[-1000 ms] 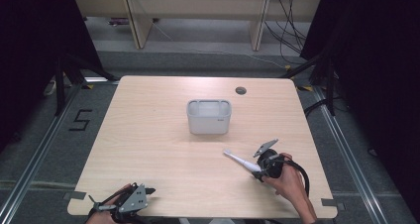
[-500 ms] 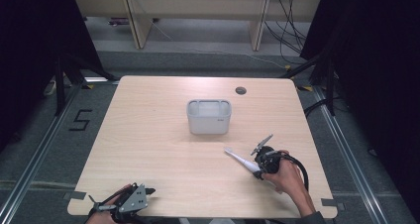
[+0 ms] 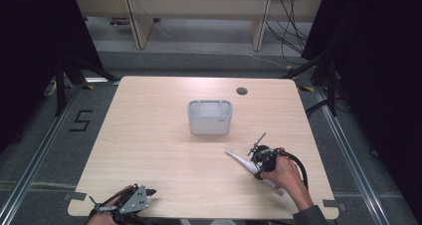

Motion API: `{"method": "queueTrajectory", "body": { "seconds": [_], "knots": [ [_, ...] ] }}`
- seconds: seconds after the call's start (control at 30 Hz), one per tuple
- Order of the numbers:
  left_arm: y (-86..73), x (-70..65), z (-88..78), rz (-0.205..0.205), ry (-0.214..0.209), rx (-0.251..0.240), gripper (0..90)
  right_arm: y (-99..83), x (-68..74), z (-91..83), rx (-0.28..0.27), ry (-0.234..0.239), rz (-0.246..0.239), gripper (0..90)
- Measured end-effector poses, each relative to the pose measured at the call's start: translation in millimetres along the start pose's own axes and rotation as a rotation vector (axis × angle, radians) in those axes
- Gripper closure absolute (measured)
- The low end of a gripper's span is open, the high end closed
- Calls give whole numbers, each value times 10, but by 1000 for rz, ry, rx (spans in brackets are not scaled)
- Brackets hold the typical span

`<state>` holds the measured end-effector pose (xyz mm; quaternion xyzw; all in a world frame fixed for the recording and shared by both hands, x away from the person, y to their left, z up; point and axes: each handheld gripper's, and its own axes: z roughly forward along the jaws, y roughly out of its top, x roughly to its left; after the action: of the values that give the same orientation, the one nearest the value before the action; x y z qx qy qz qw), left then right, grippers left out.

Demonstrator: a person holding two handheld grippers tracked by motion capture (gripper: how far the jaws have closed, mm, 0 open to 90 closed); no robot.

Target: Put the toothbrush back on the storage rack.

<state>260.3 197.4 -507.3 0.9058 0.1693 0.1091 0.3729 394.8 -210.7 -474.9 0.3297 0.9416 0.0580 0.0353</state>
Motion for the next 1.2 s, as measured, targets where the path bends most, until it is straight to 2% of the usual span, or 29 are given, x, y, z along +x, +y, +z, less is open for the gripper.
{"method": "queueTrajectory", "body": {
  "seconds": [0.03, 0.07, 0.1, 0.17, 0.27, 0.3, 0.33, 0.37, 0.4, 0.43, 0.47, 0.53, 0.57, 0.6, 0.63, 0.7, 0.73, 0.77, 0.87, 0.9, 0.97, 1.07, 1.1, 1.13, 1.2],
  "knots": [
    [0, 0, 0, -1, 0, -1, 148, 21, -15, 7, 11, -5, -32, 661],
    [0, -1, 0, -1, -1, -1, 149, 35, 14, -8, 39, -13, -3, 660],
    [-2, -3, 2, 2, -6, 3, 148, 47, 5, -4, 42, -9, -24, 660],
    [1, -3, 2, 2, -6, 6, 148, 53, -4, 8, 37, -11, -34, 661],
    [3, -8, 5, -5, -3, -3, 149, 73, 18, 5, 54, -17, -30, 661],
    [1, -17, 8, -16, -8, -12, 149, 75, 31, 6, 53, -16, -14, 661],
    [2, 2, -1, 7, -3, 9, 149, 75, 31, 6, 53, -16, -14, 661],
    [2, -3, 2, 1, -6, 5, 148, 77, 35, 6, 59, -16, -12, 661],
    [2, -3, 1, 2, -6, 6, 149, 83, 3, 6, 63, -18, -46, 661],
    [1, -16, 8, -9, -7, -4, 149, 92, 11, 0, 75, -20, -41, 661],
    [3, -1, -3, 15, -5, 15, 149, 98, 27, 2, 76, -17, -30, 661],
    [5, -6, 0, 6, -7, 10, 148, 105, 50, 1, 83, -12, -17, 661],
    [3, -18, 12, -14, -5, -9, 149, 110, 23, 6, 84, -12, -46, 661],
    [4, -10, 5, -2, -2, -1, 149, 114, 40, 9, 83, -8, -25, 662],
    [2, -18, 8, -13, -7, -9, 148, 122, 48, 6, 92, -1, -10, 662],
    [4, -2, -2, 13, -4, 11, 148, 131, 39, 9, 98, -1, -22, 662],
    [4, -2, -2, 13, -4, 11, 148, 141, 48, 4, 103, 4, -15, 662],
    [5, -11, -1, 2, -11, 3, 148, 143, 50, -1, 106, 11, -20, 662],
    [4, -10, 1, 5, -9, 2, 148, 151, 56, 13, 113, 2, -19, 662],
    [3, -10, 6, -4, -5, -2, 148, 144, 32, 14, 105, 14, -38, 663],
    [3, -19, 7, -16, -9, -12, 149, 140, 40, 13, 107, 8, -20, 663],
    [4, -8, 0, 6, -9, 1, 148, 139, 40, 3, 104, 18, -33, 663],
    [4, -20, 10, -16, -10, -14, 149, 131, 47, -2, 110, 18, -19, 663],
    [3, -18, 9, -14, -10, -13, 149, 116, 25, 12, 101, 18, -41, 664],
    [1, -18, 9, -14, -11, -11, 148, 102, 26, -1, 89, 17, -46, 664]
  ]
}}
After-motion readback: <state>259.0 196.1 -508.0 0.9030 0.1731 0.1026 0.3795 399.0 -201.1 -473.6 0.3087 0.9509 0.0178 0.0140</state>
